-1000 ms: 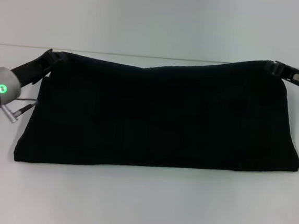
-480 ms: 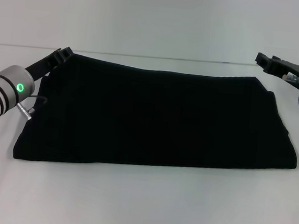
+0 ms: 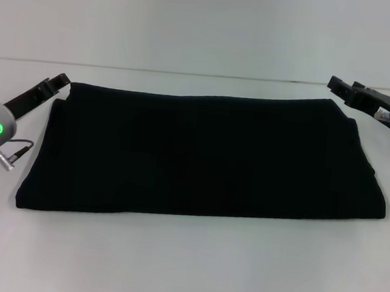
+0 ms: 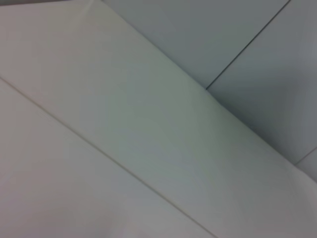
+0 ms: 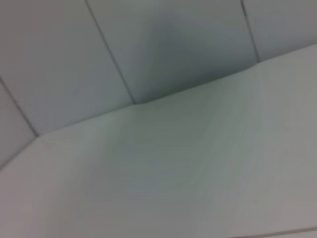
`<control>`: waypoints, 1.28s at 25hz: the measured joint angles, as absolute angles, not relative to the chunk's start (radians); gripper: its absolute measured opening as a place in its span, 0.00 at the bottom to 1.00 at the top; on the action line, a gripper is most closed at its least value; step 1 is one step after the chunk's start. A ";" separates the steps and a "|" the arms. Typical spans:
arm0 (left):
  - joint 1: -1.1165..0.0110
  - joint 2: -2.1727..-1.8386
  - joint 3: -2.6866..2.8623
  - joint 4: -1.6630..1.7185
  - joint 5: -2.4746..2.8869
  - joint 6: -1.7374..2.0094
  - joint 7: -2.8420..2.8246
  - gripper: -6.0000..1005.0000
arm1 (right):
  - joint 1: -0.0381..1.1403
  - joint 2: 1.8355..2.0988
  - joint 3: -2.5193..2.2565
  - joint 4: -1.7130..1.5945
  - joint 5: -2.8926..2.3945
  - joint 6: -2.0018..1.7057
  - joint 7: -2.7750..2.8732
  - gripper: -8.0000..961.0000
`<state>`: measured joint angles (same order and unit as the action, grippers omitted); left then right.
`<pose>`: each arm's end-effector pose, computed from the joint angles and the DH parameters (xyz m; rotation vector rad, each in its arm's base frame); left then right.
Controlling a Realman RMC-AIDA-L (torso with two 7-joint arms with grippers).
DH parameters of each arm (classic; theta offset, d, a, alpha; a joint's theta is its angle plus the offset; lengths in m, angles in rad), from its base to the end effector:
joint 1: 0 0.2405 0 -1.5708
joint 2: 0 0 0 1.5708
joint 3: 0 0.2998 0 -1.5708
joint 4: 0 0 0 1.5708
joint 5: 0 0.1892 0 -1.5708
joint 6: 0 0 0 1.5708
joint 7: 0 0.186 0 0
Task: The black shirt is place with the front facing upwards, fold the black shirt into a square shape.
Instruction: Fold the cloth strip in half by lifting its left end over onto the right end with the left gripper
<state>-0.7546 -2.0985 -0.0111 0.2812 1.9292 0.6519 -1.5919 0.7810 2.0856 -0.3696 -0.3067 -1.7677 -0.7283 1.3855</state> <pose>-0.3483 0.4717 -0.0301 -1.4364 -1.5028 -0.8375 0.2936 0.4890 -0.0412 -1.8533 1.1233 0.7032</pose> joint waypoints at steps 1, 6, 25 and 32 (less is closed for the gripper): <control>-0.744 -2.093 -0.011 0.281 1.930 0.677 -1.602 0.54 | 0.773 2.084 -0.371 -0.307 -1.769 -0.759 1.380 0.60; -0.649 -2.044 -0.002 0.264 1.930 1.003 -1.693 0.57 | 0.689 2.062 -0.450 -0.320 -1.778 -1.077 1.231 0.62; -0.316 -2.004 0.232 0.419 1.943 1.603 -2.177 0.88 | 0.556 2.087 -0.748 -0.343 -1.778 -1.353 0.973 0.94; -0.284 -2.007 0.235 0.507 2.070 1.526 -2.330 0.88 | 0.553 2.088 -0.744 -0.335 -1.776 -1.345 0.972 0.97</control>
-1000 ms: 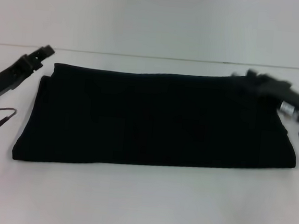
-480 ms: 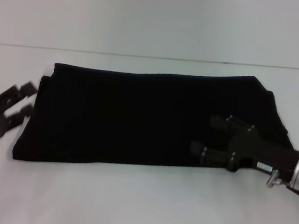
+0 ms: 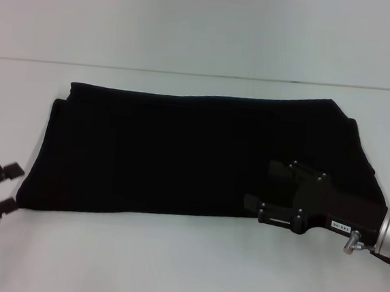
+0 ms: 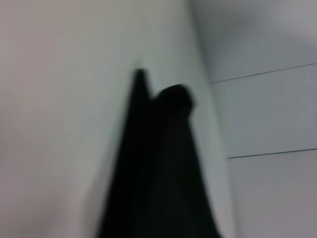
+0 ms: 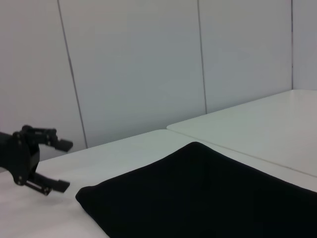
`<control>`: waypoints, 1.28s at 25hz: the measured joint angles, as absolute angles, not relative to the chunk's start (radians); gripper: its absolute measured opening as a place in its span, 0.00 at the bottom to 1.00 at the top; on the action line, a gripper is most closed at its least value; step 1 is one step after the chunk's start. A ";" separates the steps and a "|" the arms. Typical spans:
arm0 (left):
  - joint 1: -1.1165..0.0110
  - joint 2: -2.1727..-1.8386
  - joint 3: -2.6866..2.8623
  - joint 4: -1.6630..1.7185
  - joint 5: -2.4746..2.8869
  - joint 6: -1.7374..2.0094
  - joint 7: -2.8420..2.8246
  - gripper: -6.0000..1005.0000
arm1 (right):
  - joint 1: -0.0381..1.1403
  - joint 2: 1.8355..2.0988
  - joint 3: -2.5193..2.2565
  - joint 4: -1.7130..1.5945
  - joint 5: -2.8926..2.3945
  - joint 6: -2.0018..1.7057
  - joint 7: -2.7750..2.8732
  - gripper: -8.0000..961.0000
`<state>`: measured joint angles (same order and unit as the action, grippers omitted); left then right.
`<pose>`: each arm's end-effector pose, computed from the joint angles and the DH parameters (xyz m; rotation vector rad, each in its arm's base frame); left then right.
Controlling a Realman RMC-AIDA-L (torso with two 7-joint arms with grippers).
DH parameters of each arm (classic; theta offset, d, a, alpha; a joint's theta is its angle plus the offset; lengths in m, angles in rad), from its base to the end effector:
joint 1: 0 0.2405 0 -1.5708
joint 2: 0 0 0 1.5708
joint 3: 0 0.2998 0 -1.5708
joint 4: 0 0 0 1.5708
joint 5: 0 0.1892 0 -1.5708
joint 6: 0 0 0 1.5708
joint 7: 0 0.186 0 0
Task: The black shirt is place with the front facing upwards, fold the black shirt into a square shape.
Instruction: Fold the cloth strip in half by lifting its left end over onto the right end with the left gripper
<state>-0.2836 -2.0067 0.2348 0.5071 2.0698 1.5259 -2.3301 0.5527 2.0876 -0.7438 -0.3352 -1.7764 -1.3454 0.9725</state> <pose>-0.3950 0.2848 0.0044 -1.5043 -2.1637 -1.1544 0.2711 0.3533 -0.0996 -2.5826 0.4764 0.7535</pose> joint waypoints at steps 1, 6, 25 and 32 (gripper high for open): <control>-0.288 -2.006 0.235 0.508 2.097 1.512 -2.339 0.88 | 0.552 2.088 -0.743 -0.335 -1.776 -1.345 0.972 0.97; -0.302 -2.000 0.235 0.510 2.149 1.472 -2.358 0.88 | 0.551 2.088 -0.742 -0.334 -1.774 -1.345 0.972 0.97; -0.384 -2.005 0.271 0.440 2.177 1.331 -2.378 0.88 | 0.540 2.088 -0.742 -0.334 -1.775 -1.342 0.972 0.97; -0.414 -2.005 0.286 0.437 2.179 1.300 -2.378 0.88 | 0.541 2.088 -0.742 -0.334 -1.772 -1.347 0.972 0.97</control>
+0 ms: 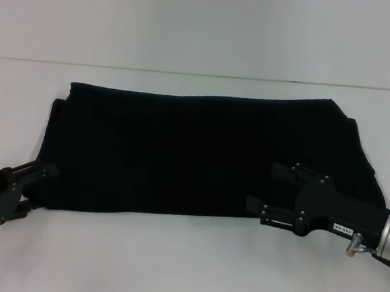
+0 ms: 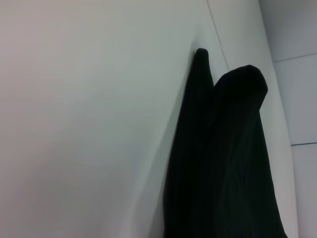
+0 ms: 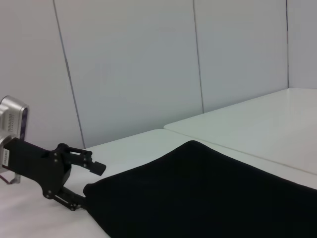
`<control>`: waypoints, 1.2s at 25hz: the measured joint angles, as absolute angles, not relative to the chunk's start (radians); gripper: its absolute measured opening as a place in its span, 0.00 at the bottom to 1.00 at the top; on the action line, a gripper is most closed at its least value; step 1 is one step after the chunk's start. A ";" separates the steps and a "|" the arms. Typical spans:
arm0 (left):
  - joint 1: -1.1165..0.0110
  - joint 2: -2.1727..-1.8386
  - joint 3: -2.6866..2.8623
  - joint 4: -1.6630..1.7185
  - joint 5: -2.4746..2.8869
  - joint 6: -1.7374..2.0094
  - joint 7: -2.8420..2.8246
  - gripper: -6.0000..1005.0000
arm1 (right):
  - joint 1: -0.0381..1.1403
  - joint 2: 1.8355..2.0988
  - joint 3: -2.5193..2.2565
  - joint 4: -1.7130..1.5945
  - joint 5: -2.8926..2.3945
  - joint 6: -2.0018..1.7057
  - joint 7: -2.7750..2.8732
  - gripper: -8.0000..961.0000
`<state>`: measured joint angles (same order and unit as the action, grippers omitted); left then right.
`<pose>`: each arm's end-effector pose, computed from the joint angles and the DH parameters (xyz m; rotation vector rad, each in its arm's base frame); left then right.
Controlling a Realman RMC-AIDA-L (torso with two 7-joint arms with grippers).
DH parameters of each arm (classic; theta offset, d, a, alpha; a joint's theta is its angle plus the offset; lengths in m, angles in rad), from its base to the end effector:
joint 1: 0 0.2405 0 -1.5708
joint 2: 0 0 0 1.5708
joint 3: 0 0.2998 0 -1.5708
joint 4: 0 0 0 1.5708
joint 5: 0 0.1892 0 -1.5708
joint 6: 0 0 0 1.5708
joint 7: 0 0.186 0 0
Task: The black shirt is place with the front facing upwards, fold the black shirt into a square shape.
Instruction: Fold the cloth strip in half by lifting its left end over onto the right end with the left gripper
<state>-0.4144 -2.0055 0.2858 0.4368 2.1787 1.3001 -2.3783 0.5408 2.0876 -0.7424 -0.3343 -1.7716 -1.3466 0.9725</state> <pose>-0.3939 0.3300 -0.0255 -1.4965 -2.2054 -0.9304 0.2748 0.3505 -0.0990 -2.5725 0.4934 0.7558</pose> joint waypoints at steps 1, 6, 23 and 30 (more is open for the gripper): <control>-0.420 -2.006 0.291 0.437 2.179 1.295 -2.378 0.88 | 0.541 2.088 -0.742 -0.334 -1.772 -1.347 0.972 0.97; -0.445 -2.004 0.340 0.442 2.179 1.280 -2.377 0.88 | 0.543 2.089 -0.742 -0.334 -1.770 -1.349 0.973 0.97; -0.470 -2.008 0.368 0.469 2.178 1.265 -2.363 0.36 | 0.544 2.089 -0.741 -0.334 -1.770 -1.347 0.977 0.97; -0.463 -2.004 0.339 0.466 2.169 1.256 -2.362 0.08 | 0.542 2.089 -0.728 -0.334 -1.770 -1.354 0.981 0.97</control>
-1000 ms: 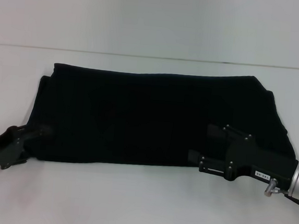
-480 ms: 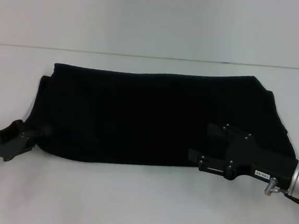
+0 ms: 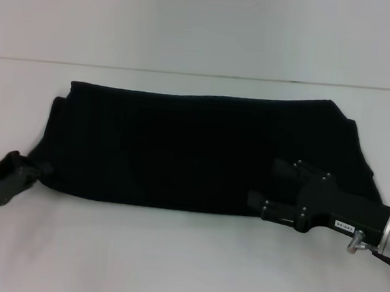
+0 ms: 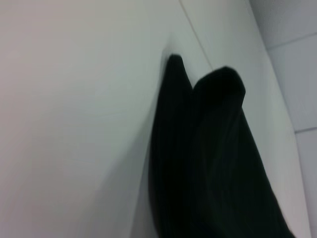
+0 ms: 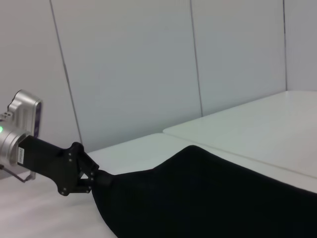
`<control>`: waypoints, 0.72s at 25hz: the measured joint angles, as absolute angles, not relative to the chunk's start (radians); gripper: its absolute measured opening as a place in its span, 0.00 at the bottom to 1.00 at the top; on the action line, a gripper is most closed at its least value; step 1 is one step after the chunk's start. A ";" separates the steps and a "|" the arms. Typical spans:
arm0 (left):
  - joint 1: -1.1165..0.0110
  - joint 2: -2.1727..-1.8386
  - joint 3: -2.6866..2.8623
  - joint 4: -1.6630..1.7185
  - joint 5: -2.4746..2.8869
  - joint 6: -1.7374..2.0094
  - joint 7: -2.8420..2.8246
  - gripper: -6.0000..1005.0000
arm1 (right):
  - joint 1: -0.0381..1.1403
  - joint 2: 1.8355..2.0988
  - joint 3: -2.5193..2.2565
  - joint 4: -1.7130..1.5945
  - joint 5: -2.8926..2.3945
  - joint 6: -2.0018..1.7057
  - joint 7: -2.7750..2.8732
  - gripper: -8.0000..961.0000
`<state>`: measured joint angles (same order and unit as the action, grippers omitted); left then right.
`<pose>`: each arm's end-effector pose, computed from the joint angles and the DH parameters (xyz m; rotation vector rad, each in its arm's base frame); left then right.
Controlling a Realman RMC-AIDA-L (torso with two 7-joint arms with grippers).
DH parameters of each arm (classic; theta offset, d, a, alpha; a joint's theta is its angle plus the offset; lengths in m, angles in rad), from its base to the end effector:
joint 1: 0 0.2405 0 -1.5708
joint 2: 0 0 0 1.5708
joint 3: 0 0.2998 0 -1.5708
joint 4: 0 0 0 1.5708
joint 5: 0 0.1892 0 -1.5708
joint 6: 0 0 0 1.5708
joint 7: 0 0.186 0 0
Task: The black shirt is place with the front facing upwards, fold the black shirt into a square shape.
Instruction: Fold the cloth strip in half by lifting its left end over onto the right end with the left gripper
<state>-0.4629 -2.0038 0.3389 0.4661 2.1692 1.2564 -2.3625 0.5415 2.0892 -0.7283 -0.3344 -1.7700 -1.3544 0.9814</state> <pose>-0.3836 0.3536 -0.0220 -1.5833 -2.1137 -0.8744 0.2731 0.3514 -0.0974 -2.5605 0.5075 0.7771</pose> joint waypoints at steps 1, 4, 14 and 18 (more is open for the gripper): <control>-0.461 -2.001 0.325 0.468 2.169 1.256 -2.358 0.04 | 0.541 2.089 -0.720 -0.334 -1.770 -1.359 0.982 0.97; -0.455 -1.990 0.291 0.474 2.169 1.248 -2.347 0.03 | 0.538 2.088 -0.695 -0.334 -1.769 -1.370 0.982 0.97; -0.446 -1.906 0.164 0.492 2.171 1.212 -2.334 0.03 | 0.505 2.084 -0.596 -0.335 -1.768 -1.382 0.983 0.97; -0.452 -1.898 0.134 0.495 2.162 1.229 -2.337 0.03 | 0.488 2.084 -0.576 -0.335 -1.768 -1.381 0.983 0.97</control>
